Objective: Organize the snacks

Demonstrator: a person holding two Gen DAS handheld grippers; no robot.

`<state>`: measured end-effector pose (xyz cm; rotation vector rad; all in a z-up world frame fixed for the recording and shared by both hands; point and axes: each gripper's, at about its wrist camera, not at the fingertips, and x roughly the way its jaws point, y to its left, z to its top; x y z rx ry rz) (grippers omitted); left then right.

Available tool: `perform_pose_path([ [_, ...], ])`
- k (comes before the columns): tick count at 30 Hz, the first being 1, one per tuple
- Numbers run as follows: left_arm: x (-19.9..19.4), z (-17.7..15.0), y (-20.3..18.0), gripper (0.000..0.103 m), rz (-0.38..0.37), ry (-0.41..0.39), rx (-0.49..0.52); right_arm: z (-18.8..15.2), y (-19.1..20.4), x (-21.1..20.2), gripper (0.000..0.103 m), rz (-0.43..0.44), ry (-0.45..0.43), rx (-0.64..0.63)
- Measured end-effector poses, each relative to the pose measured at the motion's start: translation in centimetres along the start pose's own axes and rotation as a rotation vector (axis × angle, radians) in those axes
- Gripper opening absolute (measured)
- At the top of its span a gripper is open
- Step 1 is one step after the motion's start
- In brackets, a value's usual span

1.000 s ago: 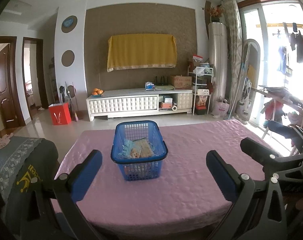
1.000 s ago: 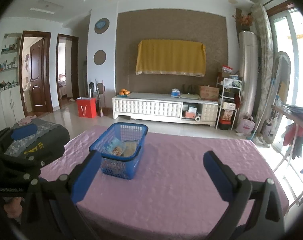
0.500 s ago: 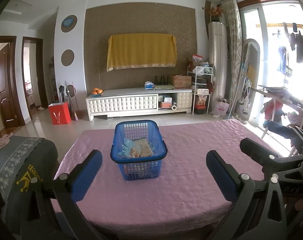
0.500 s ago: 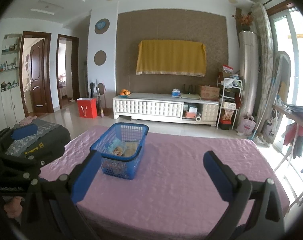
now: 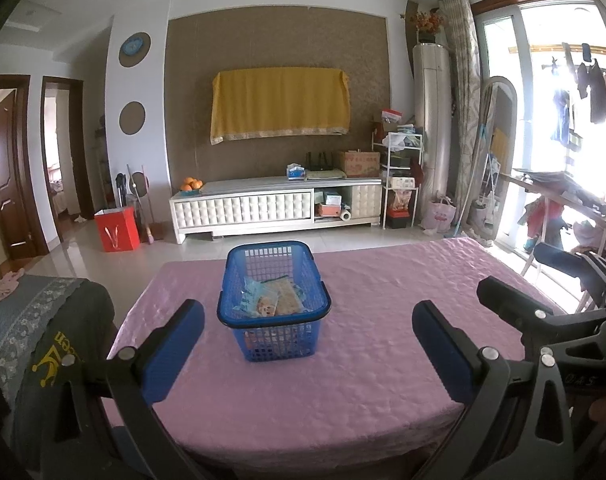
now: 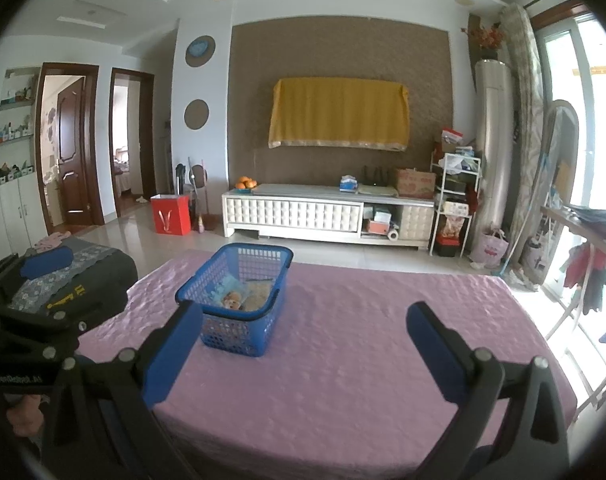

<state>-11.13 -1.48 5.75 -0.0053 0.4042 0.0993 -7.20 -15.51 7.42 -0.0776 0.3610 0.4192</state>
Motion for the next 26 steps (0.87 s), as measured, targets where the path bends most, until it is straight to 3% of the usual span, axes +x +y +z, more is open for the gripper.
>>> perform_pose_path([
  [26, 0.02, -0.07, -0.17, 0.103, -0.021, 0.027, 0.011, -0.73, -0.66, 0.00, 0.103, 0.009, 0.035, 0.014],
])
